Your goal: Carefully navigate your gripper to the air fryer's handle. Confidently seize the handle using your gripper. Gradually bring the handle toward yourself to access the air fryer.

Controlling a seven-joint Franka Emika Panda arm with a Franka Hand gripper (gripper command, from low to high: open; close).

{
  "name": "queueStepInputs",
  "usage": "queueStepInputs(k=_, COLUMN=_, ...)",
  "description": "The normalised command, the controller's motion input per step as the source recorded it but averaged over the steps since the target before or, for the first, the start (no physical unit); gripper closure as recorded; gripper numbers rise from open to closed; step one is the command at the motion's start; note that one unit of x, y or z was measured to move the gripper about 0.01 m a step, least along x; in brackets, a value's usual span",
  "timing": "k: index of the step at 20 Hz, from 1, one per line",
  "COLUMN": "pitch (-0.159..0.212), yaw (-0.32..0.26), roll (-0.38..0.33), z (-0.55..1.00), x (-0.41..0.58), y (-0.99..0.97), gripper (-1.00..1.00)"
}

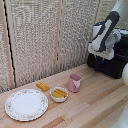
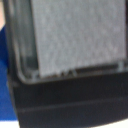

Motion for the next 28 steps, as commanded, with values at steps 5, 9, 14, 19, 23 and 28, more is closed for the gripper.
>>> queueStepInputs(k=5, pitch=-0.123, yaw=-0.093, roll=0.081, z=0.0, x=-0.054, y=0.82, gripper=1.0)
queueStepInputs(k=9, pitch=-0.166, yaw=-0.092, roll=0.018, z=-0.09, x=-0.024, y=0.89, gripper=1.0)
queueStepInputs(k=14, pitch=-0.138, yaw=-0.084, roll=0.006, z=-0.22, x=0.017, y=0.93, gripper=1.0)
queueStepInputs(k=19, pitch=-0.057, yaw=-0.12, roll=-0.04, z=-0.27, x=0.194, y=0.84, gripper=1.0)
queueStepInputs(k=23, pitch=-0.059, yaw=-0.148, roll=-0.069, z=-0.21, x=0.202, y=0.75, gripper=1.0)
queueStepInputs(k=28, pitch=-0.038, yaw=-0.171, roll=-0.047, z=-0.17, x=0.103, y=0.74, gripper=1.0)
